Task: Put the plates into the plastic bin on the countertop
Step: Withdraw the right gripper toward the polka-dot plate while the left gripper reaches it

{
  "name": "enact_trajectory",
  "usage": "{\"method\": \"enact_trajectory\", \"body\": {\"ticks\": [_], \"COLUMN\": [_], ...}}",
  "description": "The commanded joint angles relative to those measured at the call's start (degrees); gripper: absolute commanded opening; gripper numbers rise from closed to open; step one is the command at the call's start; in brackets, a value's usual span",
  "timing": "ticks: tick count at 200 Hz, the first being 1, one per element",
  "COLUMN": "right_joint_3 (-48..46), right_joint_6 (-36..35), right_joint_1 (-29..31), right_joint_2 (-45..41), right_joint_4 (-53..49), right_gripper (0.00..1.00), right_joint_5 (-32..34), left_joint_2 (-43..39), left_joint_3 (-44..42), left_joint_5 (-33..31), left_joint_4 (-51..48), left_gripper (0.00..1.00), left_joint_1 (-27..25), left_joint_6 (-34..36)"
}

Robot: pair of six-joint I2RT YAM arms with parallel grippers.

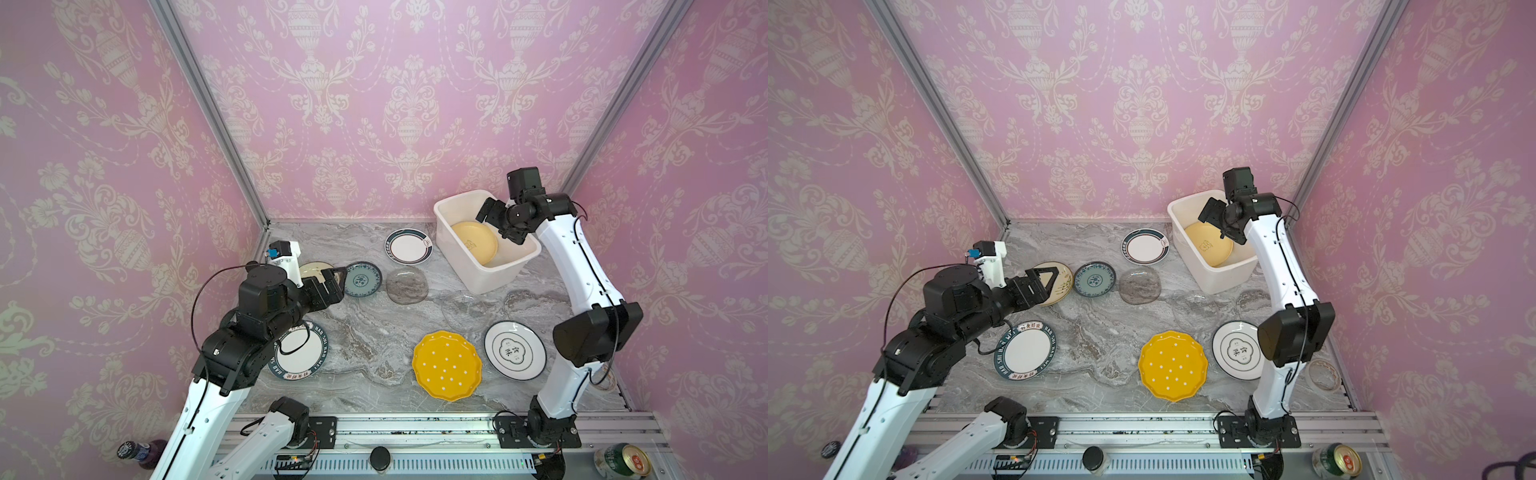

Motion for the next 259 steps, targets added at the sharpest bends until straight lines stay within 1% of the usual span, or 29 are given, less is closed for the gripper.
{"method": "enact_trajectory", "body": {"ticks": [1,16,30,39,46,56,66,81,93,115,132,135,142,157,179,189,206,228,259], "right_joint_3": [-5.61,-12.69,-21.58,-26.90,-30.43,-34.35,-37.65,-42.56,-46.98,-56.94,-63.20,-64.34,-66.88,-71.95,-78.86,-81.17,-84.09,-86.40,-89.69], "right_joint_6": [-7.97,-8.28,-7.02,-5.99,-5.00,-3.79,-3.22,-2.94,-3.17,-2.08,-1.30,0.31,1.31,3.79,8.09,9.61,11.16,11.27,12.67], "right_joint_1": [3.50,4.96,5.55,5.88,5.95,6.10,6.19,6.50,6.91,7.67,9.24,9.48,9.74,10.10,10.61,10.80,10.98,10.98,11.05], "right_joint_2": [-8.78,-15.75,-23.38,-28.06,-31.39,-34.85,-37.32,-40.07,-42.21,-46.14,-48.73,-49.13,-50.02,-51.88,-53.80,-53.99,-53.77,-53.12,-52.87], "right_joint_4": [2.64,4.08,6.53,7.59,7.40,5.04,1.60,-3.43,-6.20,-7.68,-7.07,-6.90,-6.48,-4.69,0.82,3.32,6.32,8.63,13.28], "right_gripper": [0.96,0.94,0.91,0.91,0.91,0.90,0.91,0.91,0.91,0.91,0.92,0.92,0.92,0.92,0.93,0.93,0.93,0.94,0.95], "right_joint_5": [-4.95,-7.24,-9.52,-10.48,-11.31,-12.20,-13.72,-16.35,-17.15,-19.23,-19.22,-19.10,-19.04,-19.32,-21.22,-22.18,-22.57,-22.15,-22.96], "left_joint_2": [-0.41,1.66,4.03,5.61,6.59,7.58,8.85,11.39,13.39,17.12,20.37,21.05,22.76,26.82,33.82,36.44,40.06,43.45,47.32], "left_joint_3": [-0.34,1.16,2.68,3.32,3.34,2.50,1.86,1.71,1.71,1.39,1.02,0.95,0.71,-0.29,-0.37,-0.70,-2.33,-4.19,-5.02], "left_joint_5": [5.69,9.45,11.75,13.48,16.21,20.33,22.49,23.55,23.67,22.11,19.35,18.91,18.34,19.11,19.90,20.03,22.15,23.51,25.16], "left_joint_4": [-2.97,-6.75,-12.10,-15.48,-16.81,-17.77,-19.31,-21.36,-21.61,-19.42,-17.17,-16.77,-15.85,-12.68,-8.84,-6.67,-1.47,4.26,8.40], "left_gripper": [0.99,0.99,0.99,0.99,0.99,0.99,0.99,0.99,0.99,0.99,1.00,0.99,0.99,0.99,0.99,0.99,0.99,0.99,0.99], "left_joint_1": [0.40,0.41,0.41,0.41,0.29,0.30,0.19,-0.44,-1.85,-5.97,-11.12,-12.04,-14.08,-17.66,-21.60,-22.52,-22.82,-22.86,-22.85], "left_joint_6": [-2.65,-3.63,-4.14,-3.81,-2.86,-2.04,-1.12,0.41,1.13,0.21,-0.76,-0.86,-1.05,-1.46,-2.12,-3.14,-6.50,-10.05,-12.94]}}
